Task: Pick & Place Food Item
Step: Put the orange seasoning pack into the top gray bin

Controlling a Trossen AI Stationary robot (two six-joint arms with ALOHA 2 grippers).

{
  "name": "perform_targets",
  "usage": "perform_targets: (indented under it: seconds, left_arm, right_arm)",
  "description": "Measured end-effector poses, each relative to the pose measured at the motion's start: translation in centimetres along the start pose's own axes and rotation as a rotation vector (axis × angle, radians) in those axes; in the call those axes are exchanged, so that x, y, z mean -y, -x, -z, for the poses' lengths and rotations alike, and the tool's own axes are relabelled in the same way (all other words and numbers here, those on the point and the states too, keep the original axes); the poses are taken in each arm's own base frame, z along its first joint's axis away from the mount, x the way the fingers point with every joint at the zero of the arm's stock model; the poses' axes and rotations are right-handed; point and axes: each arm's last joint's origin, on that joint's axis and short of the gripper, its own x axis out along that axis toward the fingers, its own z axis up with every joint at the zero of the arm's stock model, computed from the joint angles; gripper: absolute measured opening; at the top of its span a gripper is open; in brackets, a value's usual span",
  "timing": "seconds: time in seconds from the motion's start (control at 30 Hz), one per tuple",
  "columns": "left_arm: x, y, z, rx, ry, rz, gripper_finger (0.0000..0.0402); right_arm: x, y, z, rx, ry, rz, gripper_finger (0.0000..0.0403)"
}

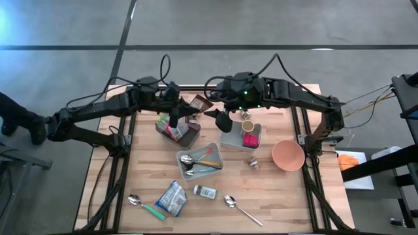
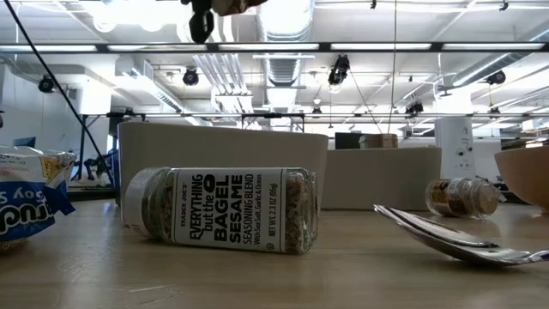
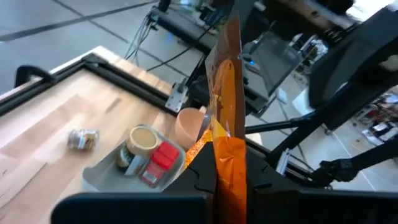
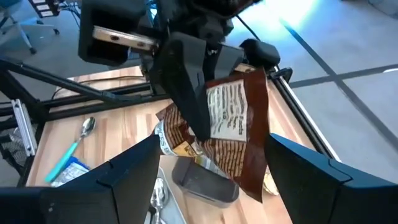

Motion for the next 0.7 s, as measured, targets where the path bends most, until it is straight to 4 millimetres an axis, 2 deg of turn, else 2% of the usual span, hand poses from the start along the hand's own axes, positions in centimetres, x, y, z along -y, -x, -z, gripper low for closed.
perform_targets:
  seconds: [0.27, 0.57, 0.7]
  left_arm:
    - [0.9, -0.2, 0.0, 0.005, -0.064, 0.091, 0.0014]
    - [1.5, -0.3, -0.3, 0.041, -0.12, 0.124, 0.0014]
    - [1.6, -0.2, -0.6, 0.076, -0.144, 0.138, 0.0014]
  right_arm:
    - [0.8, 0.0, -0.2, 0.012, -0.046, 0.048, 0.0286]
    - [0.7, -0.3, -0.2, 0.017, -0.077, -0.015, 0.0284]
    - [0.7, -0.3, -0.4, 0.038, -0.093, -0.034, 0.0247]
